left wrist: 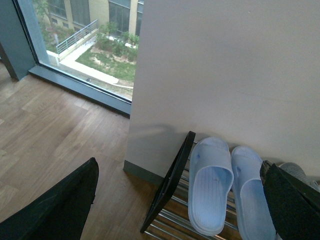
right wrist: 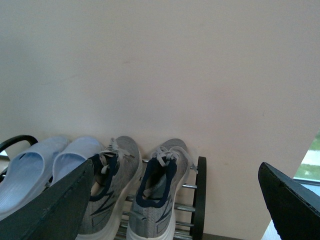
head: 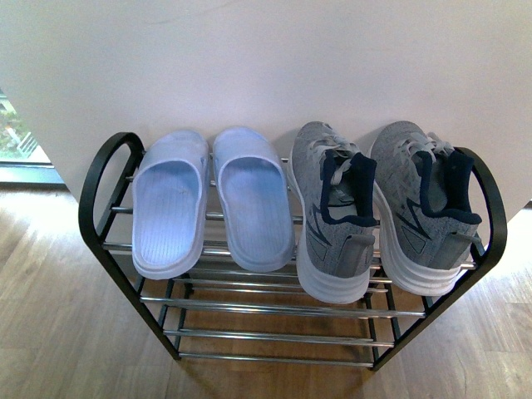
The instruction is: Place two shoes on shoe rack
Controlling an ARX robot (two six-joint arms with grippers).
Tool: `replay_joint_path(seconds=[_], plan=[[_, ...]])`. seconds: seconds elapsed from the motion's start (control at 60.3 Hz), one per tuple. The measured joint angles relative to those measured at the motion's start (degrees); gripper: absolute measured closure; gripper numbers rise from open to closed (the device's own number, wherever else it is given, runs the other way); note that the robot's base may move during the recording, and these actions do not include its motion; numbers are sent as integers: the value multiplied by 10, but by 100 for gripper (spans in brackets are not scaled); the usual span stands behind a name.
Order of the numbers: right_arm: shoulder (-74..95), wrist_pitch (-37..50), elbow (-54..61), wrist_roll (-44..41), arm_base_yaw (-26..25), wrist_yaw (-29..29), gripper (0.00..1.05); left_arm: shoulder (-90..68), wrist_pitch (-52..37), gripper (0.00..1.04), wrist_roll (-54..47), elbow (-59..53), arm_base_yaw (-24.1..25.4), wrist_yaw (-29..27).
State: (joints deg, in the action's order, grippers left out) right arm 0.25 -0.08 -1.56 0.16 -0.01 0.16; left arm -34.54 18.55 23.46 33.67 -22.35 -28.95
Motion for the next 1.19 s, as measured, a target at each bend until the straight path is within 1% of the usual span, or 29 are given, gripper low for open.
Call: replay_joint_path(seconds=[0.033,0.066,0.083,0.1,0.133,0.149,0.182,0.249,0.365,0.531,0.564,0.597,0.63,0.68,0.746,1.029,1.128,1.194], plan=[[0,0,0,0,0,0,9,22,-84,20,-46,-37,16,53],[0,0,0,0,0,0,9,44,-158,27,-94,-78,31,91],[0,0,0,0,0,0,9,49,-173,29,-99,-87,35,95],[0,0,0,0,0,0,9,58,-200,32,-121,-104,42,112],[0,0,0,0,0,0,9,66,-220,36,-140,-117,48,123],[0,0,0,0,0,0,9,74,-236,39,-160,-129,55,131],[0,0,0,0,0,0,9,82,-246,43,-171,-139,61,138],[0,0,0,0,0,0,9,100,-258,54,-196,-161,80,151],[0,0,0,0,0,0,9,129,-265,79,-220,-204,114,186],[0,0,0,0,0,0,9,158,-268,104,-225,-234,141,212],[0,0,0,0,0,0,9,163,-268,103,-227,-240,146,216],[0,0,0,0,0,0,9,170,-268,104,-226,-245,161,240],[0,0,0,0,0,0,9,178,-268,104,-228,-252,189,272],[0,0,0,0,0,-1,9,184,-268,104,-228,-259,208,283],[0,0,0,0,0,0,9,193,-268,104,-228,-266,219,283],[0,0,0,0,0,-1,9,232,-258,104,-228,-294,221,289],[0,0,0,0,0,-1,9,288,-191,104,-229,-300,221,289],[0,0,0,0,0,-1,9,309,-184,104,-229,-303,221,290]])
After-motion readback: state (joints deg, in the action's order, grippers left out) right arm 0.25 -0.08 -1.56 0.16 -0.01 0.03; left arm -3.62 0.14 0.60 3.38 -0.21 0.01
